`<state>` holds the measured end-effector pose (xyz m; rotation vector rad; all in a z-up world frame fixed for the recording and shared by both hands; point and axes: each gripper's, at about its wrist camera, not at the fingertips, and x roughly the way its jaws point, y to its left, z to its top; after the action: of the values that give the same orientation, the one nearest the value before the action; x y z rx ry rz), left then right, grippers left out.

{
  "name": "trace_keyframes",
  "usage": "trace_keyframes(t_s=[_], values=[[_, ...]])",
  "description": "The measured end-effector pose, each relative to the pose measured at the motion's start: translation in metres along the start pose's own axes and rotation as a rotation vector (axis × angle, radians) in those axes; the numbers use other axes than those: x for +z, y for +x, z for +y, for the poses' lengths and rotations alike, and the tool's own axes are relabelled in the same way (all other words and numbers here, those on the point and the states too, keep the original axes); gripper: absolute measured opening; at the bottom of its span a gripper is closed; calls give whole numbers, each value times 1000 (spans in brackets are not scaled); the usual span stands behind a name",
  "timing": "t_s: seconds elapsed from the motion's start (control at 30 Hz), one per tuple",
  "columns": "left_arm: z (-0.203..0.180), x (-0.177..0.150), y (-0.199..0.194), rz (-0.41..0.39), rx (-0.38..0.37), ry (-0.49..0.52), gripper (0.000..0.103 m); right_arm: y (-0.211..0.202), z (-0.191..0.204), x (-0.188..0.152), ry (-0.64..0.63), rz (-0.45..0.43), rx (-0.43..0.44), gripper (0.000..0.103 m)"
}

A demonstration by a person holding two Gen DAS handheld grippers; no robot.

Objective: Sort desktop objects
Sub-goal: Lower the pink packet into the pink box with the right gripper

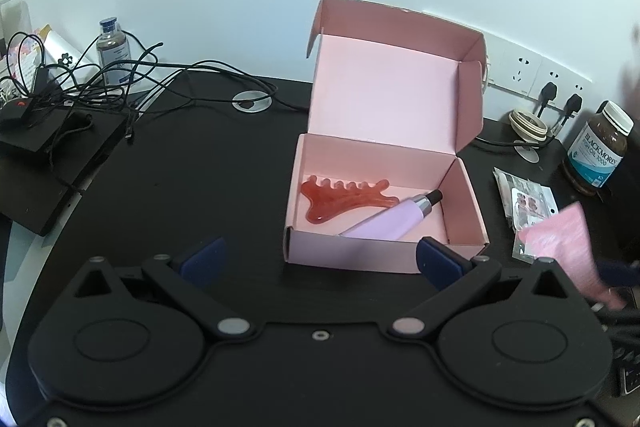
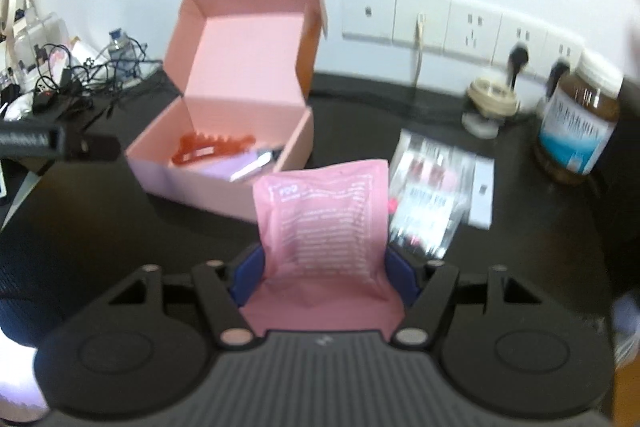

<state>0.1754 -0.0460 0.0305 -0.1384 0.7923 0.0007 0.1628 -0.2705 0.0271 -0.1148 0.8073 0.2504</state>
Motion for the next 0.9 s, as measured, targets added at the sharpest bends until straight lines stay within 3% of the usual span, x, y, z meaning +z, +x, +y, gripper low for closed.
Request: trace_keyframes(t_s=[0.23, 0.47, 0.67, 0.9], values=[[4, -1, 0, 1, 2, -9, 103, -11, 29, 43, -281, -109, 52, 66], [5, -2, -1, -11, 32, -19, 103, 40, 80, 82, -730, -111, 139, 66], [11, 0, 1, -16, 68, -30, 103, 87, 101, 99, -849, -73, 215, 66], [16, 0, 7, 1, 80, -46, 103, 126, 111, 101, -962, 50, 324, 66]])
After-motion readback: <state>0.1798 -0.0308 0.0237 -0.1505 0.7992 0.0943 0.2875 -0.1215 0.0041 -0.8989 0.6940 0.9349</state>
